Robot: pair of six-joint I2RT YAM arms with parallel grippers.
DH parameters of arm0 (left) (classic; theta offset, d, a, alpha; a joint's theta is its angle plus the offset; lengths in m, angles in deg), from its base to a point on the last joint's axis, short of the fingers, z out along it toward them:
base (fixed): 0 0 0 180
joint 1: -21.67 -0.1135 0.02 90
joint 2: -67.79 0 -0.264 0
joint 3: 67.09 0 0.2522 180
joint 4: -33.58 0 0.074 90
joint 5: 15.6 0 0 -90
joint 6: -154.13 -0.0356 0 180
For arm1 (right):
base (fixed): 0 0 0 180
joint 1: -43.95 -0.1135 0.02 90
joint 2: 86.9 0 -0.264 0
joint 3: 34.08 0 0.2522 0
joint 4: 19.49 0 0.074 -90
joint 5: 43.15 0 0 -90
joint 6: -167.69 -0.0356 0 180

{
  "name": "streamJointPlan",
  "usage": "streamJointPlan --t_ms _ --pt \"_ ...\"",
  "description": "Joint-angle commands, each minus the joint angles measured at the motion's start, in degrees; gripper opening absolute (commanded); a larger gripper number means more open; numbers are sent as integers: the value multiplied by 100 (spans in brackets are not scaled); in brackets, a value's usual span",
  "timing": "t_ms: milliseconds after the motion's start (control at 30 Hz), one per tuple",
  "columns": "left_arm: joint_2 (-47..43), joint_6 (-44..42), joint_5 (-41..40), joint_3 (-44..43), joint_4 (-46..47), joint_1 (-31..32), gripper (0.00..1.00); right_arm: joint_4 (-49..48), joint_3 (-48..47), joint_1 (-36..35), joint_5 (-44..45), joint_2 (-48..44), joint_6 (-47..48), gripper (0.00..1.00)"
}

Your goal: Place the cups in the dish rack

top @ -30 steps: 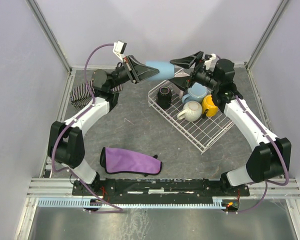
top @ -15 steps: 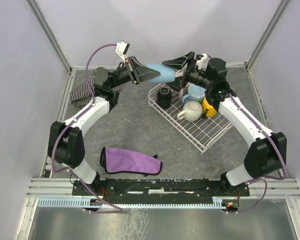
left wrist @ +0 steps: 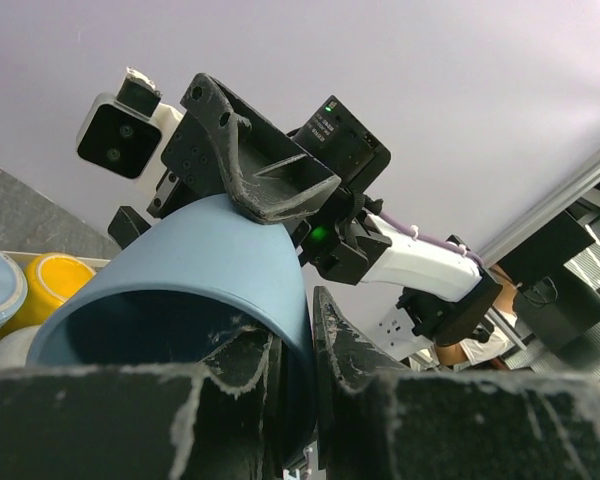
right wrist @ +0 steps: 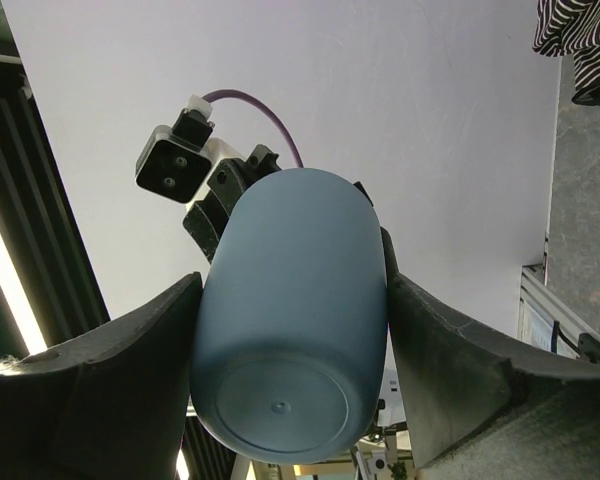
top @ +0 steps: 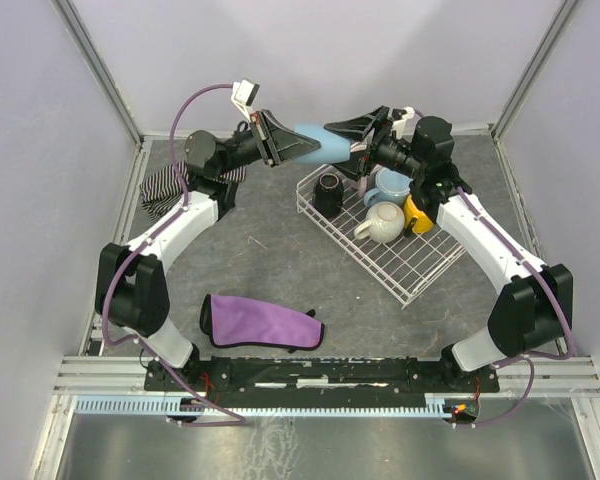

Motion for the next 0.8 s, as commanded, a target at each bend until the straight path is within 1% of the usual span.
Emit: streamJointPlan --t_ms 0,67,100,133,167,200,300,433,567,633,700,767 --pt "-23 -555 56 -267 -350 -5 3 -405 -26 -43 -88 -242 -73 31" --pt "-33 -745 38 -301 -648 -5 6 -341 -11 -45 -87 -275 -25 23" --pt "-38 -820 13 -307 -765 -10 11 -304 -6 -40 -87 -291 1 19" --pt "-53 -878 -26 -308 -842 -14 20 -272 12 -44 -87 -314 28 16" --pt "-65 -934 -63 -301 -924 -18 32 -224 20 -42 -87 -344 60 14" --pt "-95 -986 -128 -287 -1019 -34 38 -179 50 -30 -75 -382 96 13" --pt "-185 -1088 -217 -238 -1169 -103 48 -81 151 73 -46 -472 163 12" --pt "-256 -1164 -191 -203 -1321 -181 51 201 180 309 -117 -578 372 11" --pt "-402 -1181 -271 -36 -1348 -287 53 766 122 657 -258 -724 752 10" --pt "-389 -1159 -310 -10 -1349 -295 53 736 199 769 -318 -737 727 10" --pt "-335 -966 -282 25 -1139 -295 53 772 217 816 -350 -750 744 9" --pt "-366 -1009 -285 51 -1194 -316 53 982 180 893 -391 -786 876 8"
